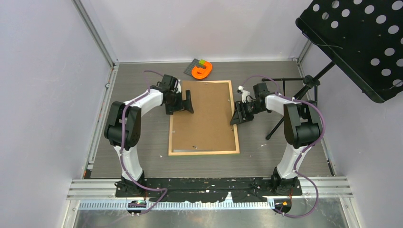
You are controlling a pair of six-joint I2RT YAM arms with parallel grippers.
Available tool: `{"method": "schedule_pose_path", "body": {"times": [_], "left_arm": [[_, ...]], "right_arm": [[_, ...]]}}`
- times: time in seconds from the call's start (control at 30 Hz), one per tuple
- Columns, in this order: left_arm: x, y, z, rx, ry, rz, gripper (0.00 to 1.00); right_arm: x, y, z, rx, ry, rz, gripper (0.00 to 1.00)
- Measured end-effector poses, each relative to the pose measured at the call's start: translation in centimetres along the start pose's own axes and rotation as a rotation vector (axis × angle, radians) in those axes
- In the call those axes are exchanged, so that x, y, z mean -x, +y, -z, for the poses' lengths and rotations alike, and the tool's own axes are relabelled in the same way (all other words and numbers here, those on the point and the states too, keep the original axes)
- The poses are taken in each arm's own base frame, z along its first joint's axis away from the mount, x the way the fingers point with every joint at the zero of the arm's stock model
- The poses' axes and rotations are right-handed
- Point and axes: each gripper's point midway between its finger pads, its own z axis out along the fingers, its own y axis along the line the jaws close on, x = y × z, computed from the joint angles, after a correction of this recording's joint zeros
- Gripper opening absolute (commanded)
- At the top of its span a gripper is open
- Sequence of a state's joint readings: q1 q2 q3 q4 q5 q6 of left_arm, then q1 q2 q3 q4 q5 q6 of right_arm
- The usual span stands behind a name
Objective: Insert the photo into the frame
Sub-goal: Place the photo frame item in the photo frame.
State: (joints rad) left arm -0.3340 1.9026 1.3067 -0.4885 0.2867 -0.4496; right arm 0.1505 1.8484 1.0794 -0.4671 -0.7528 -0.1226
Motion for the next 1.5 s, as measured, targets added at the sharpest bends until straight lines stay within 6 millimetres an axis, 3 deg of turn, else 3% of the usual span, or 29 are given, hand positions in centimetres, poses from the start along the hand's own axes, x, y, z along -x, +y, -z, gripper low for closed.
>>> {"method": "schedule_pose_path", "body": {"times": [0.87, 1.5], "left_arm": [[-0.6, 1.1, 0.6, 0.073, 0.025, -0.016, 1.00], [0.1, 1.5, 2.4, 0.123, -0.017, -0.063, 1.00]], "right_arm": [[0.0, 0.0, 0.0, 0.000, 0.000, 0.002, 0.56], [0.0, 0.0, 0.0, 0.000, 0.000, 0.002, 0.56]]}}
